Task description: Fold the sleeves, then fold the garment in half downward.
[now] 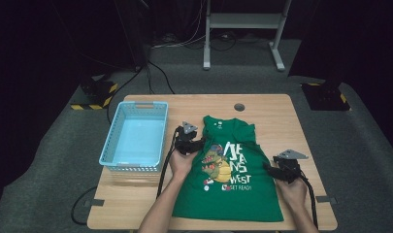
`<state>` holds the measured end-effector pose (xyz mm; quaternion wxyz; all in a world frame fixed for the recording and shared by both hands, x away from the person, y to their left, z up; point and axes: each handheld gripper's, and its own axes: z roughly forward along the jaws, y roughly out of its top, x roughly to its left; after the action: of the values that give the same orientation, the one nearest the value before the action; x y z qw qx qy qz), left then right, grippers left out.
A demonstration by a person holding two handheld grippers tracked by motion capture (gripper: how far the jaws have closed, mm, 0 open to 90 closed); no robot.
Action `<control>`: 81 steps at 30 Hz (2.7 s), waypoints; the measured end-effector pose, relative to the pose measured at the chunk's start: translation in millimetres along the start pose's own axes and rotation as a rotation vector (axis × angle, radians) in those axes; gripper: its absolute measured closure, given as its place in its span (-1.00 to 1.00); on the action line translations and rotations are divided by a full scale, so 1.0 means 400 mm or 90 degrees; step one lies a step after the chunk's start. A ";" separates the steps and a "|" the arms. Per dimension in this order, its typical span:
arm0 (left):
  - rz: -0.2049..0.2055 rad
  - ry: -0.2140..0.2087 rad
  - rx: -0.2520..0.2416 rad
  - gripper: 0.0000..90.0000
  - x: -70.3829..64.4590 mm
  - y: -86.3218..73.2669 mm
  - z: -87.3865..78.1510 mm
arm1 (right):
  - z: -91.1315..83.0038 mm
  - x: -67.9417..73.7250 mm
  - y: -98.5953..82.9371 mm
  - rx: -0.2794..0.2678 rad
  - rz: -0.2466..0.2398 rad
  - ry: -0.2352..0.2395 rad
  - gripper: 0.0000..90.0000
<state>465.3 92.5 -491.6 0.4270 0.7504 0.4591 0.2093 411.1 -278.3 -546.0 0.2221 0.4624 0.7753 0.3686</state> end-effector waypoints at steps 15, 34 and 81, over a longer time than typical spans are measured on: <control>-0.016 -0.002 -0.013 0.16 0.009 -0.027 -0.033 | 0.000 0.000 0.000 0.000 0.000 0.000 -0.02; -0.038 0.001 -0.015 0.15 0.026 -0.083 -0.067 | 0.000 0.000 0.000 0.000 0.000 0.000 -0.02; -0.004 0.074 0.078 0.09 0.012 -0.170 -0.038 | 0.008 -0.007 0.006 0.008 0.018 -0.020 -0.30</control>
<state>422.3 117.9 -540.2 0.3534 0.7606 0.4971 0.2225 416.0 -278.8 -546.2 0.2260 0.4805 0.7673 0.3597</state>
